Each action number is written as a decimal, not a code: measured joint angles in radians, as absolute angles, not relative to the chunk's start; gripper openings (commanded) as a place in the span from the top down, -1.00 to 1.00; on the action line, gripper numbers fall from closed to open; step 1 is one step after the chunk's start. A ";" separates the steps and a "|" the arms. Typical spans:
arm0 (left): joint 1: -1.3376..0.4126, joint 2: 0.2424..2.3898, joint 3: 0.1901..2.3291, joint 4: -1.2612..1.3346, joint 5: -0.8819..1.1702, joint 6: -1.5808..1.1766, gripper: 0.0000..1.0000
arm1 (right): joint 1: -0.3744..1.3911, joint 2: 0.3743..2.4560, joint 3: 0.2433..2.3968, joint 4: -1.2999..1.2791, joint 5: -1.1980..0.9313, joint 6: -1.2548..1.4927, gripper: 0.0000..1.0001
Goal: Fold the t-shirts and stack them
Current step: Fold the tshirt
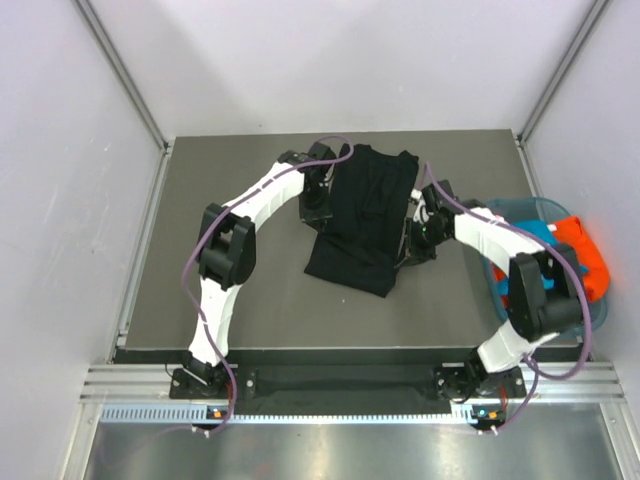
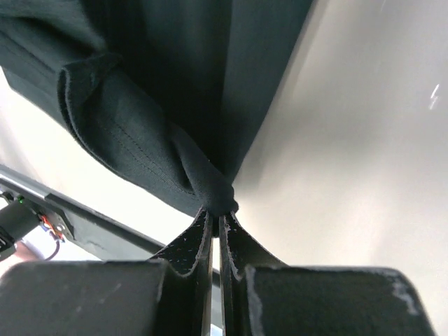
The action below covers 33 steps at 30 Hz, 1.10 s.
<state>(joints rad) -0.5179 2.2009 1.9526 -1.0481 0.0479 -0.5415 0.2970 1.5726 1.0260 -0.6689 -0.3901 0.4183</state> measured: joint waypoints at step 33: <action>-0.436 2.399 2.172 -1.011 0.121 -0.543 0.99 | 0.189 1.965 1.420 -0.768 -0.500 0.296 0.84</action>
<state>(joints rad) -0.4362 2.3985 2.1715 -1.0111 0.1211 -0.5426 0.1886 1.9648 1.4200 -0.7677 -0.4995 0.2962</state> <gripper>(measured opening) 0.027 0.054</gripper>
